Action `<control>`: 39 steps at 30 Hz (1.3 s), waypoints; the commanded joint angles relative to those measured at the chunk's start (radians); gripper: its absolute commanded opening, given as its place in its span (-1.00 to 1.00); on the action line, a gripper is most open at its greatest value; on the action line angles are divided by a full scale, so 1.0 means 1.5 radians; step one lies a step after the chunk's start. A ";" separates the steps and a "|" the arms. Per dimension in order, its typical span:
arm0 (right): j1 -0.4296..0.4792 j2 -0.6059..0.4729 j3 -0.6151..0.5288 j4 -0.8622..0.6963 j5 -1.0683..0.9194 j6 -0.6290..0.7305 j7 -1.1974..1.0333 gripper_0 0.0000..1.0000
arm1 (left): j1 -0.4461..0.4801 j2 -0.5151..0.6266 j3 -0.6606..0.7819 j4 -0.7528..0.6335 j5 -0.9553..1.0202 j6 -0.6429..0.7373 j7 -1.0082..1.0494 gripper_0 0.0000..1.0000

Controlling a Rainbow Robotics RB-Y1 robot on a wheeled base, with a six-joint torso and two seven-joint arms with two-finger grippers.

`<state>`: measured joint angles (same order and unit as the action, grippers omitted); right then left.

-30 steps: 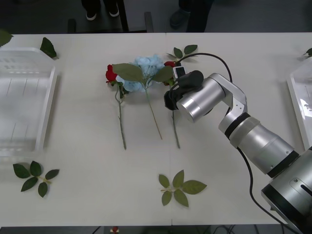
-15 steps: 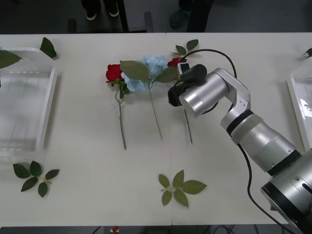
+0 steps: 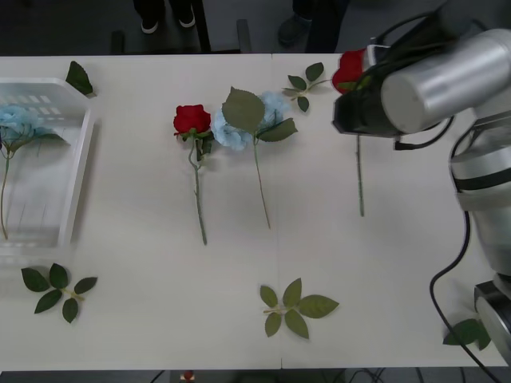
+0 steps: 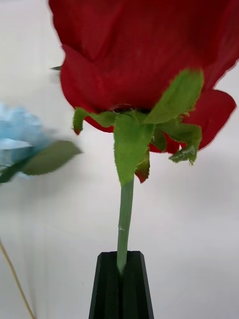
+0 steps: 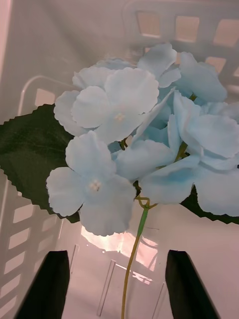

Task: Place the red flowers into the right box and the blue flowers into the left box. If a person shows an open palm, hand one flower to the person first, then continue sorting.

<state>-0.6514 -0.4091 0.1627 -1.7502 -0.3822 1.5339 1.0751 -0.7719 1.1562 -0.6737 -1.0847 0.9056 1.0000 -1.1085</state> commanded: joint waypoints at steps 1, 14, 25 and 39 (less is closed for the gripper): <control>0.040 -0.087 -0.076 -0.077 -0.052 0.048 0.050 -1.00 | -0.004 0.006 0.007 0.003 -0.009 -0.006 -0.006 0.78; 0.200 -0.310 -0.299 0.005 -0.148 0.078 0.281 -1.00 | -0.006 0.006 0.105 -0.064 0.143 0.136 0.015 0.79; 0.213 -0.323 -0.375 0.256 -0.071 -0.057 0.463 -1.00 | -0.065 -0.092 0.116 -0.243 0.056 0.353 0.263 0.78; 0.213 -0.300 -0.343 0.368 -0.049 -0.187 0.465 -1.00 | -0.110 -0.295 0.073 -0.262 -0.026 0.394 0.413 0.78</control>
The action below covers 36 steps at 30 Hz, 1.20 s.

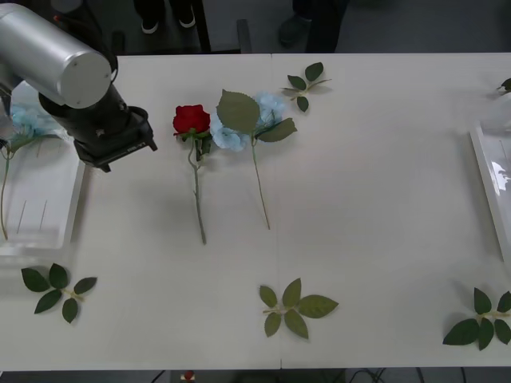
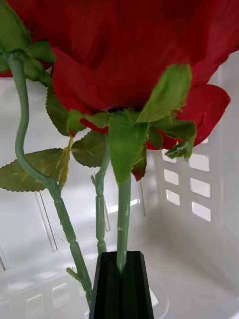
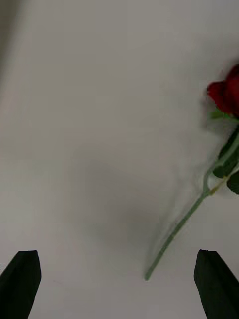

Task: Place the red flowers into the right box and the blue flowers into the left box. If a person shows an open palm, hand one flower to the person first, then continue sorting.

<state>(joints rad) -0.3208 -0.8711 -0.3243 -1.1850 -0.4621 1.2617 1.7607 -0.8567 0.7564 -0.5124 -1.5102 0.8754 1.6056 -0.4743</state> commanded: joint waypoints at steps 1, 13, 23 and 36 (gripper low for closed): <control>-0.007 0.008 -0.018 -0.009 0.003 -0.006 0.008 -1.00 | -0.059 -0.039 -0.042 0.030 -0.009 -0.016 -0.009 0.78; -0.008 0.017 -0.021 -0.009 0.001 -0.009 0.005 0.34 | -0.092 -0.137 -0.107 0.128 -0.074 -0.072 0.009 0.78; -0.008 0.017 -0.090 -0.116 -0.080 0.140 0.008 0.59 | -0.108 -0.147 -0.204 0.196 -0.107 -0.164 0.027 0.78; -0.034 0.020 -0.093 -0.379 -0.237 0.305 -0.133 0.62 | -0.114 -0.181 -0.253 0.303 -0.125 -0.284 0.034 0.78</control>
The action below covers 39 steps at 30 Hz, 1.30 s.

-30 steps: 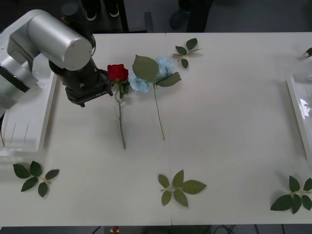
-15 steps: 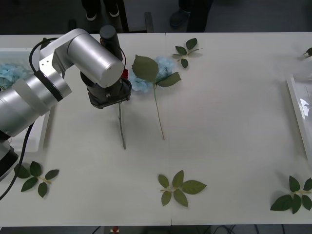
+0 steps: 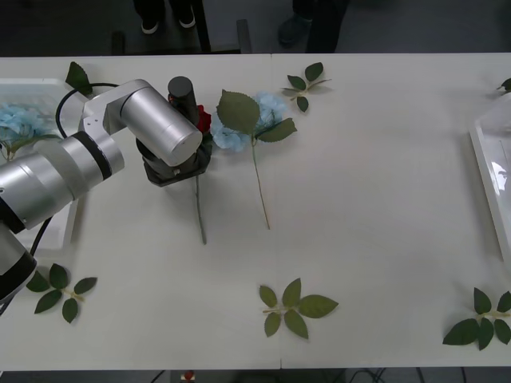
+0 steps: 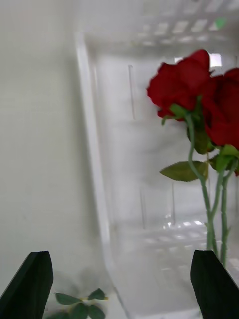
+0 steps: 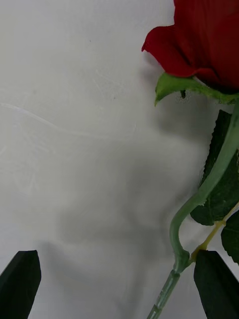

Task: Place the red flowers into the right box and the blue flowers into the left box. If a person shows an open palm, hand one flower to the person first, then continue sorting.

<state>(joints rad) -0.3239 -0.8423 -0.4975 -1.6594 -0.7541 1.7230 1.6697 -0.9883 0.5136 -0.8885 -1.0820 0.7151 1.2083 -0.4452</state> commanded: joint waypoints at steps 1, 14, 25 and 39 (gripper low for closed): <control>-0.036 0.006 0.029 -0.072 -0.054 -0.009 -0.080 0.62 | -0.026 -0.023 -0.002 0.022 -0.021 -0.022 0.015 0.78; -0.064 0.123 0.140 -0.081 -0.027 -0.187 -0.105 0.62 | -0.025 -0.041 -0.002 0.030 -0.030 -0.035 0.021 0.78; -0.063 0.262 0.175 -0.076 -0.017 -0.252 -0.029 0.61 | -0.019 -0.041 -0.022 0.030 -0.048 -0.051 0.019 0.12; -0.064 0.308 0.184 0.005 -0.149 -0.316 0.175 0.61 | -0.018 -0.041 -0.028 0.030 -0.056 -0.051 0.012 -1.00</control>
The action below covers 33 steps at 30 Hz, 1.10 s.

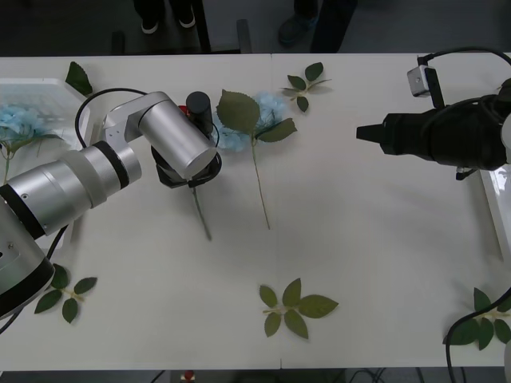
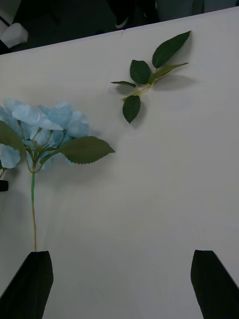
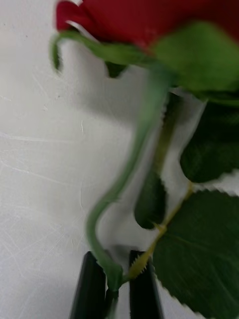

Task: Place the red flowers into the right box and the blue flowers into the left box. If a person shows an open palm, hand one flower to the person first, then continue sorting.

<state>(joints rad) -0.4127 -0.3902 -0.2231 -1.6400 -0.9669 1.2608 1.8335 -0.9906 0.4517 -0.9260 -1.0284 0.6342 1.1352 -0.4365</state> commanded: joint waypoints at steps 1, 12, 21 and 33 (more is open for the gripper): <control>-0.004 0.009 0.001 -0.008 -0.008 -0.008 0.073 0.61 | -0.017 0.001 -0.003 -0.006 -0.002 -0.002 0.006 -1.00; -0.003 0.026 0.005 -0.005 0.017 0.006 0.117 0.61 | -0.015 0.084 -0.003 -0.078 0.071 -0.024 -0.067 -1.00; -0.003 0.026 0.001 -0.005 0.020 0.011 0.112 0.62 | -0.015 0.220 -0.002 -0.222 0.210 -0.082 -0.148 -1.00; -0.003 0.026 0.001 -0.006 0.010 0.011 0.116 0.62 | 0.000 0.322 -0.002 -0.373 0.397 -0.369 -0.272 -1.00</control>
<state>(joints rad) -0.4125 -0.3530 -0.2211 -1.6314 -0.9375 1.2824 1.9827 -0.9902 0.9139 -0.9275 -1.5367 1.1971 0.6766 -0.7763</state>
